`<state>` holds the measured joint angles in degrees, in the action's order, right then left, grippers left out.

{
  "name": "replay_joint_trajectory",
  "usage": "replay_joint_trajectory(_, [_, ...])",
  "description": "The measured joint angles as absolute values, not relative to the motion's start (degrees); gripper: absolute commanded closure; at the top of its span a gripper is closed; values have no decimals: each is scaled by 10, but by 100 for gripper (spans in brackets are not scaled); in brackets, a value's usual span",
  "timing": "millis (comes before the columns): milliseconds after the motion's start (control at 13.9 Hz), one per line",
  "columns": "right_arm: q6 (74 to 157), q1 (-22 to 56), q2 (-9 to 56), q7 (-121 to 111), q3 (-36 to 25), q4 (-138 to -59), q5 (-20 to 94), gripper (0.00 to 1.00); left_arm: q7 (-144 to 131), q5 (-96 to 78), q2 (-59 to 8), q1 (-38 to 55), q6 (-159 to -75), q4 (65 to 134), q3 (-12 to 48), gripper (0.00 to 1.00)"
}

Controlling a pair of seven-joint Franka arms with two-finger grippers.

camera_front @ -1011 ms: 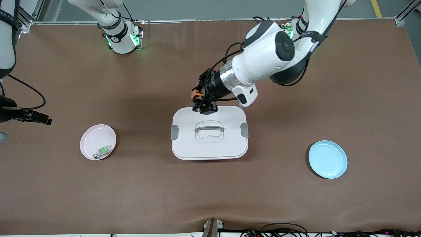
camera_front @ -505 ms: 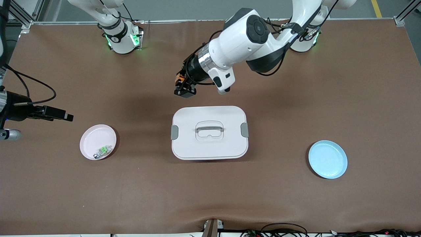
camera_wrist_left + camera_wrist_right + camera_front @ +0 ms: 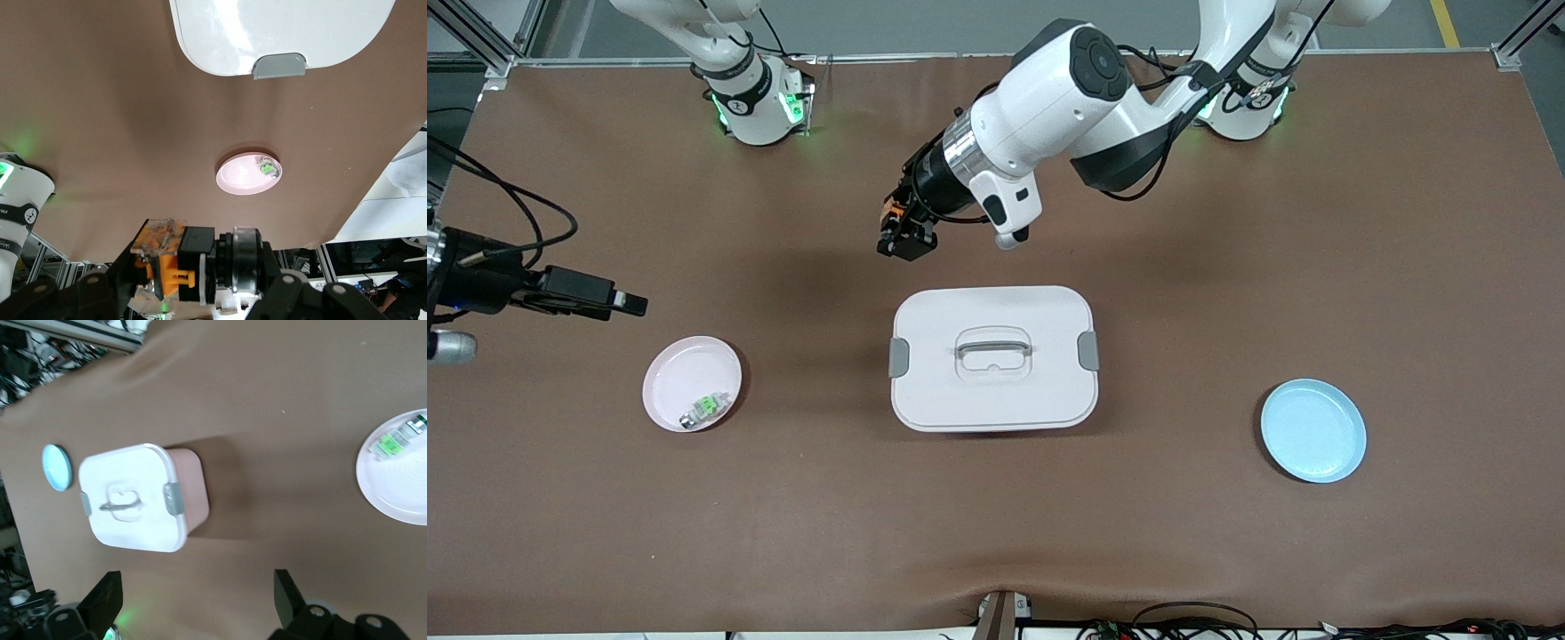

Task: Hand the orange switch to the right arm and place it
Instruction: 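Hold the switch up with the left gripper while the right gripper approaches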

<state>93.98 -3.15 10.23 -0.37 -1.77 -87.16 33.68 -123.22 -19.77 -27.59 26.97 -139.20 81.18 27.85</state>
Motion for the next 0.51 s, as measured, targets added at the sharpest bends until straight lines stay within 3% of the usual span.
replay_joint_trajectory(289, [1002, 8, 22, -49, -12, -976, 339, 0, -1236, -192, -277, 270, -1395, 812, 278, 90])
replay_joint_trajectory(505, [1006, 26, 3, -95, -11, -1001, 349, 0, -1236, -190, -279, 270, -1404, 812, 277, 90])
